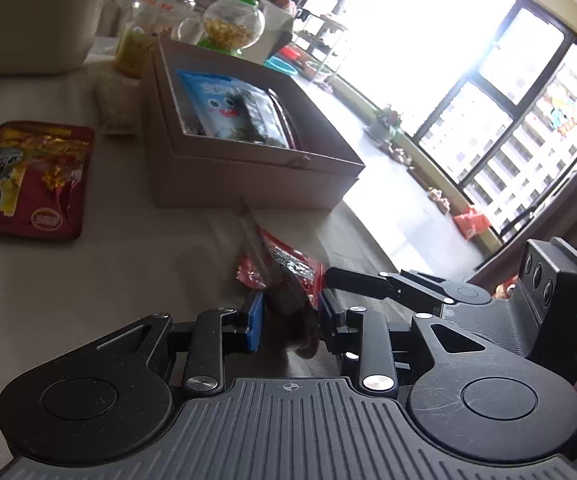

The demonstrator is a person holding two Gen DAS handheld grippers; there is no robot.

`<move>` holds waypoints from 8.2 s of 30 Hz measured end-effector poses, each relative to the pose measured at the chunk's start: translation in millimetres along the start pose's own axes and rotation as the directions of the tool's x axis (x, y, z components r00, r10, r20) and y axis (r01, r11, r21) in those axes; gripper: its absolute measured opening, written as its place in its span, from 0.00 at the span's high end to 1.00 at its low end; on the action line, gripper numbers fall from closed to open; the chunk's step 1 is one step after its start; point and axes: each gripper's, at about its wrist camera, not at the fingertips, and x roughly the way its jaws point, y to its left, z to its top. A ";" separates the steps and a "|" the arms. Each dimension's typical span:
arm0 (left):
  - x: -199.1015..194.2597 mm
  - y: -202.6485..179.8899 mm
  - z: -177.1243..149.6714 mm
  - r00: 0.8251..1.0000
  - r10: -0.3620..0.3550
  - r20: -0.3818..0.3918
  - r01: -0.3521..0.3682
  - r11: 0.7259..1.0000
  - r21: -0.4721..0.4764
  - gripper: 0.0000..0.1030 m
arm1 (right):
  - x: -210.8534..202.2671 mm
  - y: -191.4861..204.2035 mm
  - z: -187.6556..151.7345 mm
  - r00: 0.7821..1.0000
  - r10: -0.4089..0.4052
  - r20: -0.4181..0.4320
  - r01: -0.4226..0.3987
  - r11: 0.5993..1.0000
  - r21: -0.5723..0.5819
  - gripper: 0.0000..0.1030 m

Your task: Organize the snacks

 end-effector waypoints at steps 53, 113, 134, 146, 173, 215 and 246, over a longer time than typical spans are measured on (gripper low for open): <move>-11.1 22.2 -35.3 0.948 0.282 0.145 -0.289 0.957 0.031 0.77 | 21.2 -1.6 17.8 0.989 -0.141 -0.040 0.143 0.989 0.048 0.15; -53.0 -27.8 -19.5 0.987 0.071 0.146 -0.083 0.994 0.077 0.81 | -79.3 5.4 39.1 0.996 -0.007 0.086 0.020 0.989 -0.148 0.51; 33.3 48.4 133.7 0.959 0.160 0.235 -0.120 0.977 -0.176 0.78 | -93.4 -30.0 67.4 0.975 -0.120 0.187 0.133 0.989 -0.060 0.50; -25.5 50.6 47.6 0.980 0.134 0.147 -0.119 0.987 -0.104 0.78 | 16.6 -25.3 199.6 0.987 -0.086 0.139 0.093 0.995 -0.042 0.31; -99.2 147.4 18.0 0.926 0.319 0.202 -0.258 0.925 -0.278 0.78 | 248.4 129.2 226.1 0.885 -0.302 -0.354 0.211 0.938 -0.275 0.66; -29.9 180.6 66.3 0.983 0.153 0.104 -0.110 0.935 -0.338 0.76 | 59.1 98.7 96.8 0.982 0.119 -0.144 -0.141 0.978 -0.153 0.72; 0.3 87.7 76.0 0.952 0.302 0.055 -0.293 0.946 -0.136 0.67 | 35.7 51.4 51.8 0.999 -0.005 -0.054 0.003 0.999 -0.035 0.68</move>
